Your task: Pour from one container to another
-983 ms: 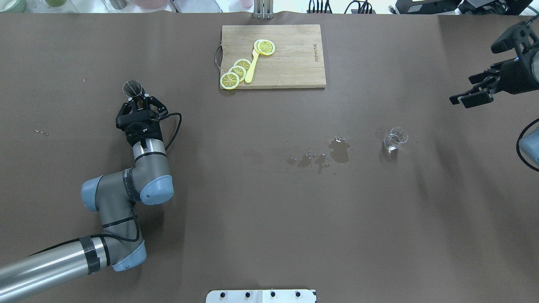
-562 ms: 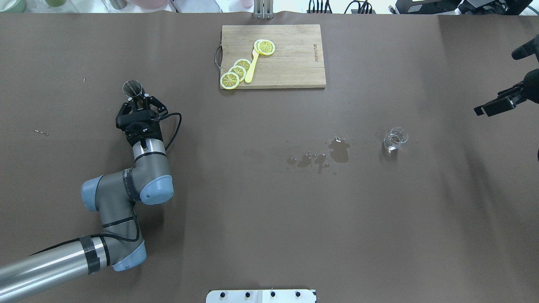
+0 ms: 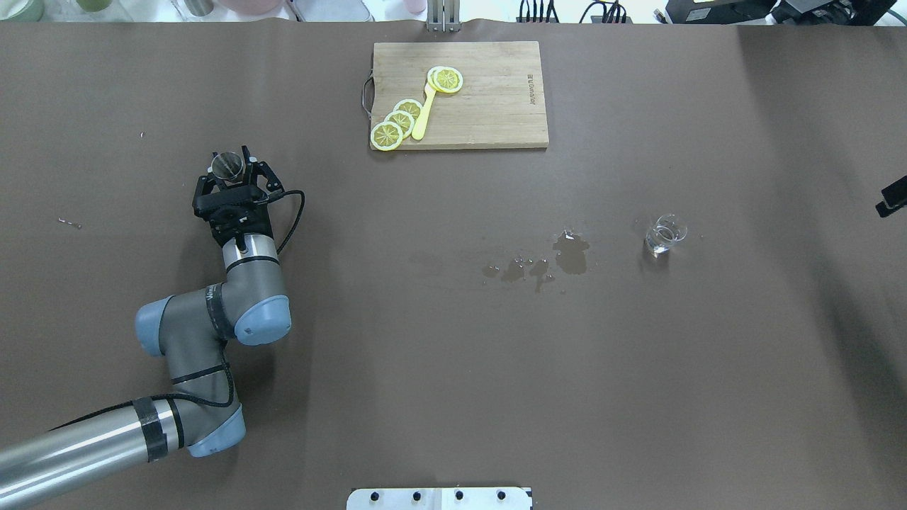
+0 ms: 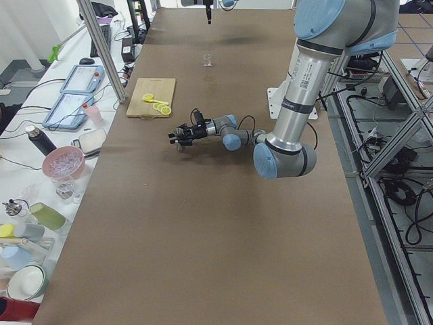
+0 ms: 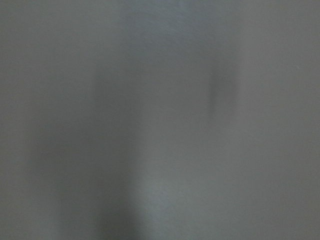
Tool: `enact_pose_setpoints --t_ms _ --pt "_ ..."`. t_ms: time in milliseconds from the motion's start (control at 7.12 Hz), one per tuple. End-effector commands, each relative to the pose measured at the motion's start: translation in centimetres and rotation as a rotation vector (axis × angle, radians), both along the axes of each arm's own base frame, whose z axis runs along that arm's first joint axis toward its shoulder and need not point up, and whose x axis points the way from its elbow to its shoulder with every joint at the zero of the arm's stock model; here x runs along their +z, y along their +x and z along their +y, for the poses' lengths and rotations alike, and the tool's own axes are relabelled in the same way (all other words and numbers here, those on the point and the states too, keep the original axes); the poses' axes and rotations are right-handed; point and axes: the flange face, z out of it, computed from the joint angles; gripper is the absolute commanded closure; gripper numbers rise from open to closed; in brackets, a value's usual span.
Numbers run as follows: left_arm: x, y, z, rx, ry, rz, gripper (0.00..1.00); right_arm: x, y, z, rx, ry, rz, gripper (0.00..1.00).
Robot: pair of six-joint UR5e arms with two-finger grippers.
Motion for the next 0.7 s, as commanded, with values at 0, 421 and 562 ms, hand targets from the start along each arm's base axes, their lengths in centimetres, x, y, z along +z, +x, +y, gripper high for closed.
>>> enact_pose_setpoints --t_ms 0,421,562 --pt "0.3 -0.1 0.1 0.0 -0.001 -0.004 0.43 2.7 3.5 0.6 0.064 -0.164 0.034 0.0" --pt "-0.2 -0.2 0.2 0.001 0.004 0.003 0.01 3.5 5.2 1.3 0.097 -0.191 0.0 0.0" --pt "-0.6 -0.3 0.2 0.001 0.008 0.012 0.01 4.5 6.9 2.6 0.125 -0.204 -0.005 0.0"
